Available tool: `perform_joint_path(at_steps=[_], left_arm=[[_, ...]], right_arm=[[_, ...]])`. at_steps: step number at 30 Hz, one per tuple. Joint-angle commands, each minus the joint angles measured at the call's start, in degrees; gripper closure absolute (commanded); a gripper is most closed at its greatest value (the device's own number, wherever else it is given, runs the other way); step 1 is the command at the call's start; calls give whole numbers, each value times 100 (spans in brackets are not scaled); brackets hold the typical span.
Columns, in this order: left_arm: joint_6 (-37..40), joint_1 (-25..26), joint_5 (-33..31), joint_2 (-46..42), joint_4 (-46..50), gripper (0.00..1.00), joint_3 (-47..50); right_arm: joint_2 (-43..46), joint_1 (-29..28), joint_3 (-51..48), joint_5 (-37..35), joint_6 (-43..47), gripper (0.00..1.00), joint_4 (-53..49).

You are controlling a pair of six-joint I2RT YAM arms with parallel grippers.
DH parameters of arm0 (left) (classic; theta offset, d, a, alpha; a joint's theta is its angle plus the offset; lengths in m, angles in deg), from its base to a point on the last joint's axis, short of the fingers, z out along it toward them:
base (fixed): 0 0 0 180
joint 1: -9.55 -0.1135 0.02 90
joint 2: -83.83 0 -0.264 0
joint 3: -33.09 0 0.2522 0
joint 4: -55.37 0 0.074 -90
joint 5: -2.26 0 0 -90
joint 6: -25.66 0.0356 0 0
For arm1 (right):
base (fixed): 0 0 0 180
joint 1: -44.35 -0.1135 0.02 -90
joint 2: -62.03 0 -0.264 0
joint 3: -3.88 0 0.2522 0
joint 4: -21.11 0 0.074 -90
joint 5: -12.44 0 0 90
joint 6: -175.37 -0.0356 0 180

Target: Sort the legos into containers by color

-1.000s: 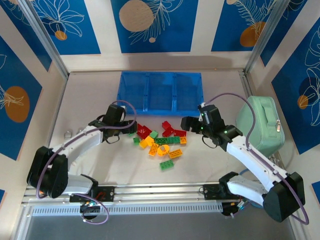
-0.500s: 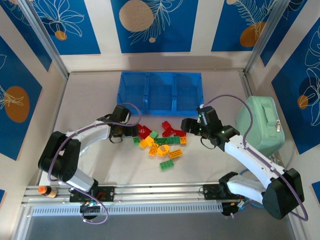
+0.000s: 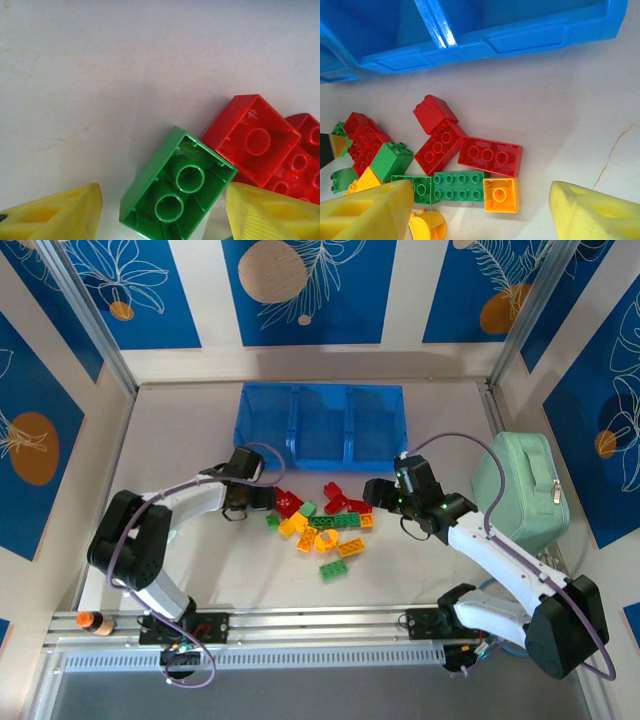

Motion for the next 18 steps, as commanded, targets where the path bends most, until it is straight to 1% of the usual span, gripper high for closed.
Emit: perform_joint_path(at_steps=[1,3,4,11,18], left_arm=[[148,-60,-100,160,19,34,-238],[179,-60,-109,238,40,34,-321],[187,-60,-100,279,38,36,-358],[162,-60,60,461,83,52,-465],[56,-10,-56,314,238,56,-324]], right_arm=[[33,-50,-66,-86,-124,28,75],[33,-55,-75,-82,-142,29,82],[33,-58,-80,-85,-154,29,84],[8,-76,-114,-124,-193,30,127],[-62,-80,-127,-109,-229,30,215]])
